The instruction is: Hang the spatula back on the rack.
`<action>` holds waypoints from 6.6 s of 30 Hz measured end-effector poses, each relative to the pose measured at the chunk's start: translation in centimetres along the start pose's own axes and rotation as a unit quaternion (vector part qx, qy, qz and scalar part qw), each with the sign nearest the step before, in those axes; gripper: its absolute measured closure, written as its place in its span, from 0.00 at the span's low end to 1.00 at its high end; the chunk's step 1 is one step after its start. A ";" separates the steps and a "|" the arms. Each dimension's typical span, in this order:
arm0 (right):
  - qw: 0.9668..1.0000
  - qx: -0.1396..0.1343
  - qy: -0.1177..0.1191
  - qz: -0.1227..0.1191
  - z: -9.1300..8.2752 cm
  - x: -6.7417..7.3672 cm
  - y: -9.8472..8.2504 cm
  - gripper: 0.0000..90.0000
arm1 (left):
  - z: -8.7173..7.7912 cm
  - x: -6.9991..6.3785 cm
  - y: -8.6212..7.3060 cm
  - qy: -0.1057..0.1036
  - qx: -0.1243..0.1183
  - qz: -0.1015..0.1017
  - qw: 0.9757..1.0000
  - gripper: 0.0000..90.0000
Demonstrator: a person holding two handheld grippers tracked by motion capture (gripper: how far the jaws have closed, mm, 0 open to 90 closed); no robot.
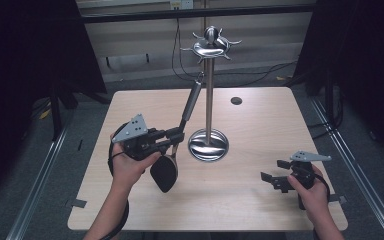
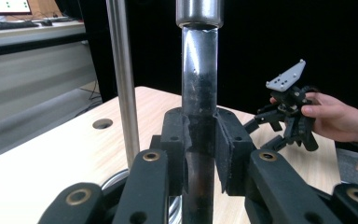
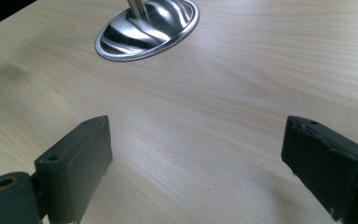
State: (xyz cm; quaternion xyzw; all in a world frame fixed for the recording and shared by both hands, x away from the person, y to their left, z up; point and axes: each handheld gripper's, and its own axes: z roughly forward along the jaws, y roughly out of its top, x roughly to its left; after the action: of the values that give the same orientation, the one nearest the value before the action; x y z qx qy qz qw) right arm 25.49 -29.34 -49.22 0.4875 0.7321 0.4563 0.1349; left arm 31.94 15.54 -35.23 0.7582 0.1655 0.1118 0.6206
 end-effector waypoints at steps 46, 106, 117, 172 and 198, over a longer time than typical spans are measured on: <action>1.000 0.000 0.004 -0.005 0.0 0.1 0.1 0.09 | 1.7 1.3 0.6 0.037 -0.012 -0.009 0.999 0.84; 1.000 0.009 0.008 -0.006 0.2 0.3 -0.1 0.09 | 6.4 1.0 0.2 0.048 -0.006 -0.037 0.998 0.84; 1.000 0.009 0.007 -0.008 0.2 0.2 -0.1 0.09 | 6.7 1.2 0.2 0.030 -0.010 -0.028 0.999 0.82; 0.999 0.018 0.025 -0.022 1.8 0.9 0.9 0.10 | 6.0 1.2 -1.2 0.039 0.013 -0.060 0.997 0.24; 0.998 0.026 0.042 -0.036 3.3 1.6 1.8 0.09 | 3.8 1.3 -3.4 0.051 0.036 -0.059 0.996 0.14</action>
State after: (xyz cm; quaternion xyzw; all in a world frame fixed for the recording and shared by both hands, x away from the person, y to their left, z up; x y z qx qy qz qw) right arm 27.86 -26.04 -49.23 0.4445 0.7658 0.4522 0.1073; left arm 34.20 13.25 -39.40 0.7625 0.2456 0.1072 0.5889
